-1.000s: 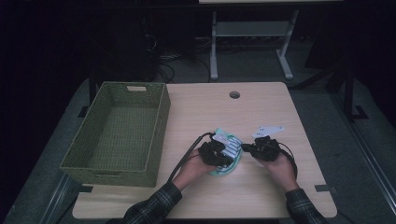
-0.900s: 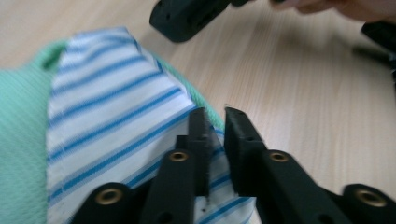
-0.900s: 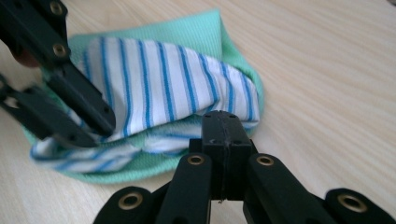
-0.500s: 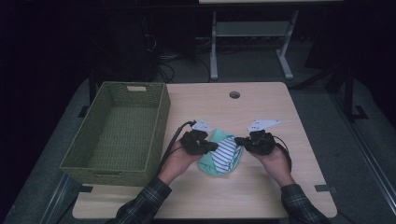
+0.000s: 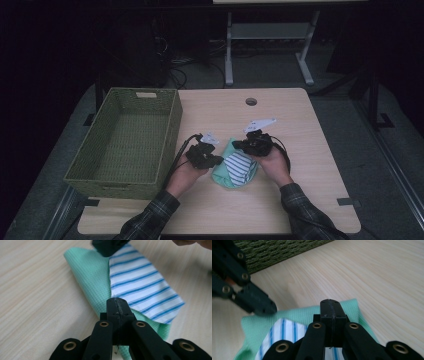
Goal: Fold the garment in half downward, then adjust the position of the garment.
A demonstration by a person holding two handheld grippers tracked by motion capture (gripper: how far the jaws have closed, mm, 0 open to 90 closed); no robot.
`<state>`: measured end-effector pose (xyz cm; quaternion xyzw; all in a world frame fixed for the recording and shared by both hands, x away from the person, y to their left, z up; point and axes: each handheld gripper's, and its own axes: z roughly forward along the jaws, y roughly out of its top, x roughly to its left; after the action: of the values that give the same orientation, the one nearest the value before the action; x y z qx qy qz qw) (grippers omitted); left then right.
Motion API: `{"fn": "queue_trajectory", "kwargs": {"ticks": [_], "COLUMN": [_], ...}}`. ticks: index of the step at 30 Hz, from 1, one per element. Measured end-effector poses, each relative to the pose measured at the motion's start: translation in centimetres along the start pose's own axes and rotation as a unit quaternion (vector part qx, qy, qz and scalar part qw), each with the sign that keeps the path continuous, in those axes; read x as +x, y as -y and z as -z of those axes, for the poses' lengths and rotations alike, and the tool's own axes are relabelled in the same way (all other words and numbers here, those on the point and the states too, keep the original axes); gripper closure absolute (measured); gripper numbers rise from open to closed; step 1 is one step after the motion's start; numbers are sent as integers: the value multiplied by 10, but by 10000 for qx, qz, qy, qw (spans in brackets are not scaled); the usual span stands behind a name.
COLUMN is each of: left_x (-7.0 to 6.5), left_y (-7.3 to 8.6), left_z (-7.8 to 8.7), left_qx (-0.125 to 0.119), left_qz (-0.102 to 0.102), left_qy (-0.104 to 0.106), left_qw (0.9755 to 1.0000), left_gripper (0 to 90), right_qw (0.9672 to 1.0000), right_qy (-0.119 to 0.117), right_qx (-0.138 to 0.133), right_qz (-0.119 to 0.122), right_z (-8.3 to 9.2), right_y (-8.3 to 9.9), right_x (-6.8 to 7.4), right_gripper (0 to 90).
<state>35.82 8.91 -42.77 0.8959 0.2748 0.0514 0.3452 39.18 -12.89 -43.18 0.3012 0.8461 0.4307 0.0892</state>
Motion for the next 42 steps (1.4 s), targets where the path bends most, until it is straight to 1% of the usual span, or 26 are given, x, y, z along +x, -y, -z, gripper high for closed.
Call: {"fn": "queue_trajectory", "kwargs": {"ticks": [1, 2, 3, 4, 5, 6, 7, 9, 12, 13, 15, 16, 17, 19, 21, 24, 25, 27, 29, 30, 32, 35, 37, 38, 40, 42], "left_x": [0, 1, 2, 2, 3, 3, 3, 3, 4, 5, 4, 3, 2, 2, 0, -7, -10, -18, -23, -26, -30, -33, -34, -36, -37, -37], "left_y": [0, 1, 2, 3, 3, 3, 5, 7, 7, 8, 8, 7, 7, 6, 5, 6, 7, 12, 16, 18, 21, 24, 24, 25, 25, 26], "left_z": [0, -3, -7, -9, -10, -10, -13, -16, -19, -20, -21, -20, -19, -13, -5, 2, 5, 8, 9, 10, 8, 1, -3, -5, -8, -10], "left_qx": [0, 90, 150, 208, 268, 268, 347, 439, 492, 503, 494, 486, 457, 377, 232, 76, 105, 95, 107, 151, 237, 348, 475, 475, 592, 605], "left_qz": [0, -42, -18, -52, -68, -68, -49, -81, -79, -108, -101, -126, -124, -117, -47, 29, -40, -77, -90, -132, -190, -167, -264, -253, -370, -362], "left_qy": [0, -25, -50, -63, -68, -68, -75, -99, -94, -109, -116, -155, -145, -141, -106, 41, 78, 153, 221, 278, 308, 337, 374, 348, 262, 243], "left_qw": [10000, 9999, 9999, 9997, 9996, 9996, 9994, 9990, 9987, 9986, 9987, 9986, 9988, 9991, 9997, 10000, 9999, 9998, 9997, 9994, 9991, 9987, 9978, 9979, 9972, 9972], "left_gripper": [896, 896, 896, 896, 895, 896, 896, 896, 897, 897, 897, 897, 897, 895, 886, 884, 884, 884, 884, 885, 884, 884, 884, 884, 884, 885], "right_qw": [10000, 10000, 9999, 9998, 9996, 9996, 9991, 9983, 9979, 9977, 9976, 9977, 9979, 9986, 9993, 9995, 9994, 9990, 9987, 9986, 9982, 9980, 9980, 9979, 9979, 9977], "right_qy": [0, -11, -19, -26, -34, -34, -35, 1, 5, 13, 19, 18, 27, 45, 70, 175, 235, 338, 398, 422, 463, 464, 455, 448, 417, 398], "right_qx": [0, 37, 137, 185, 273, 273, 424, 580, 649, 670, 686, 667, 648, 535, 362, 260, 253, 266, 305, 309, 310, 326, 340, 380, 440, 498], "right_qz": [0, -10, -7, -22, -42, -42, -77, -76, -65, -84, -89, -90, -56, -23, -39, -57, -52, -72, -109, -123, -221, -279, -276, -279, -242, -229], "right_z": [0, -6, -16, -22, -27, -27, -38, -44, -48, -48, -48, -48, -47, -41, -29, -13, -9, -1, 3, 4, 4, 1, -3, -6, -12, -16], "right_y": [0, -1, -2, -2, -1, -1, 1, 3, 6, 6, 6, 7, 6, 6, 5, 6, 8, 12, 15, 16, 18, 18, 17, 16, 14, 14], "right_x": [0, 0, -1, -1, -1, -1, -2, -3, -4, -4, -3, -3, -3, -2, -4, -8, -10, -17, -24, -27, -33, -40, -42, -42, -43, -43], "right_gripper": [898, 898, 898, 898, 898, 898, 898, 898, 899, 900, 900, 899, 899, 899, 899, 898, 898, 898, 898, 898, 898, 898, 898, 898, 898, 898]}}
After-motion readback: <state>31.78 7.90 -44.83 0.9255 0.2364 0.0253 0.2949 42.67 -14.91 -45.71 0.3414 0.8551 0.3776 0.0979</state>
